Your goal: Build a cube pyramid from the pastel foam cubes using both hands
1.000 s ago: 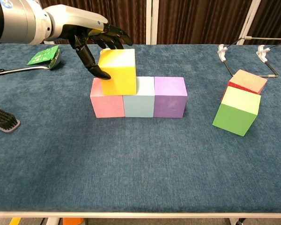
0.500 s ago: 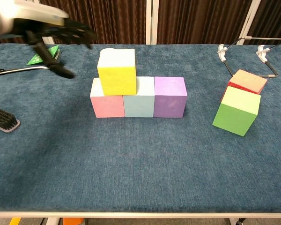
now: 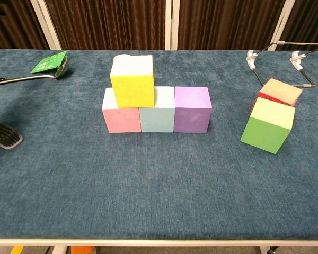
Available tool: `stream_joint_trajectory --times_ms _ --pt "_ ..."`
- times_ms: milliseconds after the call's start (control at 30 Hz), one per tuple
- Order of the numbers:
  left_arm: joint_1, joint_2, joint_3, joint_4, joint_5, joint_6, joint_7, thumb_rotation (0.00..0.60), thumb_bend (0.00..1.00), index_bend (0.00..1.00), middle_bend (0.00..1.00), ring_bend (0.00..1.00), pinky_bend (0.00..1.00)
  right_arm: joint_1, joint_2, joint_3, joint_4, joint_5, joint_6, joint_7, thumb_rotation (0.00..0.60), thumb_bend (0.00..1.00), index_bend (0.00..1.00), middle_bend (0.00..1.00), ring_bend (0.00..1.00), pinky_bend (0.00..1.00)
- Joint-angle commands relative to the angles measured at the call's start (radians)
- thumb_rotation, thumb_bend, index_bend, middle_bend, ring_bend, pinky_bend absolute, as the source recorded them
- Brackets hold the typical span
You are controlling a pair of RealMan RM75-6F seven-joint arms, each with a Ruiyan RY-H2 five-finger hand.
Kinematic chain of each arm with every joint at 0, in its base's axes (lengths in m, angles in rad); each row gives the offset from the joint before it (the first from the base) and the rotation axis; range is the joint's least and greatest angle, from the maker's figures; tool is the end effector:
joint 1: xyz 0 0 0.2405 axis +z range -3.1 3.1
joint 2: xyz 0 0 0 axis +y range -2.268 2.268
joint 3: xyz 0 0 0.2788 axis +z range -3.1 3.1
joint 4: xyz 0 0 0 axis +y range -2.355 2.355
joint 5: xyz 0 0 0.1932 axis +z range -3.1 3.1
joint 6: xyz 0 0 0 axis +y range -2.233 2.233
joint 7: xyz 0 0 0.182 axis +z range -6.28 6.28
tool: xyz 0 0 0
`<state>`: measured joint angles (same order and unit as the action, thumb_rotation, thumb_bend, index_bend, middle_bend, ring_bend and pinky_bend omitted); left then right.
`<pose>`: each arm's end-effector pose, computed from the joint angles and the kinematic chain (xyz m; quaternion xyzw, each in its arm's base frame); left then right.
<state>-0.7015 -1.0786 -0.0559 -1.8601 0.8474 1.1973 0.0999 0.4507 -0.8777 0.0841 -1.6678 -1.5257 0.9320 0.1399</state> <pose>-0.2169 0.3698 0.1472 -0.5958 -0.4940 -0.3868 0.5013 -0.2684 -0.3196 0.1829 0.7476 -0.3884 0.2903 0.4537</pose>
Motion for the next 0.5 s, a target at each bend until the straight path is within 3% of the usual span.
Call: stream_joint_trajectory --times_ms 33,367,500 --pt "0.032 -0.028 -0.017 0.059 0.000 -0.008 -0.027 0.600 0.16 0.09 0.10 0.04 0.07 0.020 -0.030 -0.018 0.059 -0.074 0.030 -0.099 0.600 0.10 0.00 0.10 0.00 0.00" --pt "0.046 -0.066 -0.062 0.132 -0.043 -0.073 -0.004 0.600 0.09 0.08 0.07 0.03 0.07 0.080 -0.120 -0.053 0.175 -0.267 0.118 -0.123 0.600 0.06 0.00 0.10 0.00 0.00" --pt "0.072 -0.083 -0.072 0.160 0.013 -0.058 -0.035 0.600 0.09 0.08 0.05 0.02 0.07 0.129 -0.157 -0.077 0.195 -0.324 0.100 -0.091 0.600 0.06 0.00 0.10 0.00 0.00"
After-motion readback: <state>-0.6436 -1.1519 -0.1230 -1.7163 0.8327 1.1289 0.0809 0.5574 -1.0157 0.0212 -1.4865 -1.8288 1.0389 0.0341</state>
